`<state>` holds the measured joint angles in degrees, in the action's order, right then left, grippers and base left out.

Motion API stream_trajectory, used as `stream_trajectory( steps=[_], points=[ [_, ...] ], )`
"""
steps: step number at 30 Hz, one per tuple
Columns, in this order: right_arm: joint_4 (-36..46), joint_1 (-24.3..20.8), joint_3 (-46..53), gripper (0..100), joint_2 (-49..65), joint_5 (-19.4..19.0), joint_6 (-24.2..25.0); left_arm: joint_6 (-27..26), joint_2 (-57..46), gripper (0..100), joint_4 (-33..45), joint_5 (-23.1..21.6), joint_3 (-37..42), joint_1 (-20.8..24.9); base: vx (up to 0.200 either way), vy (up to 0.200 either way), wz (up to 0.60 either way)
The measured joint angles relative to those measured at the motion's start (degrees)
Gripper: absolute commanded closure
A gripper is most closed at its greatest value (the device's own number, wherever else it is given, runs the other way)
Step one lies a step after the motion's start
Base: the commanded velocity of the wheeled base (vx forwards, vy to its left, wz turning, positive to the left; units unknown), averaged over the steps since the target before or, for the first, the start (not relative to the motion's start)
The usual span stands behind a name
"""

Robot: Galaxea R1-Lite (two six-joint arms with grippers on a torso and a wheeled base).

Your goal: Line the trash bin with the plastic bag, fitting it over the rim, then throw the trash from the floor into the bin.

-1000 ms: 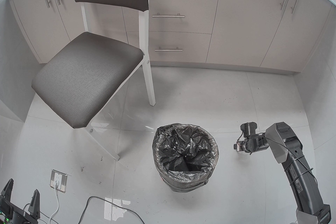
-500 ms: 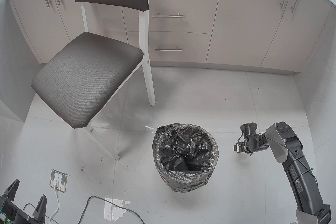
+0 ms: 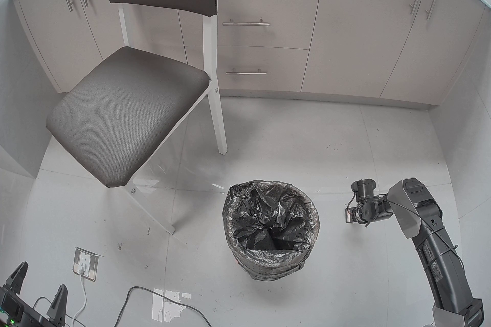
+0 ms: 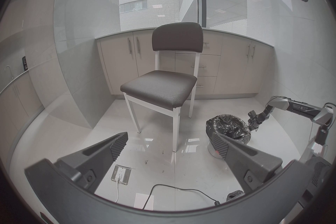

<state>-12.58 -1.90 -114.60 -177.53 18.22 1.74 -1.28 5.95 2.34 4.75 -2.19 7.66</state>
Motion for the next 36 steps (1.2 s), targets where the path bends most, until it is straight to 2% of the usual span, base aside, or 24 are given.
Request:
stream_trajectory(
  steps=[11,19,28,36],
  points=[
    [-0.30,-0.38,0.00,100,0.02,0.71,1.95,2.34,-0.02,0,0.00,1.05,-0.04,-0.46,0.000,0.000,0.00],
    [-0.13,-0.33,0.02,100,5.49,0.24,8.18,2.61,-1.07,0,0.06,3.69,-0.04,-5.45,0.000,0.000,0.00],
    [-3.25,-0.18,0.74,100,21.36,-5.40,15.60,1.61,-3.30,0,0.12,3.80,0.02,-7.11,0.000,0.000,0.00],
    [-8.79,-0.77,10.91,100,34.72,-10.73,18.51,0.00,-4.66,0,0.00,3.58,0.05,-7.55,0.000,0.000,0.00]
  ],
)
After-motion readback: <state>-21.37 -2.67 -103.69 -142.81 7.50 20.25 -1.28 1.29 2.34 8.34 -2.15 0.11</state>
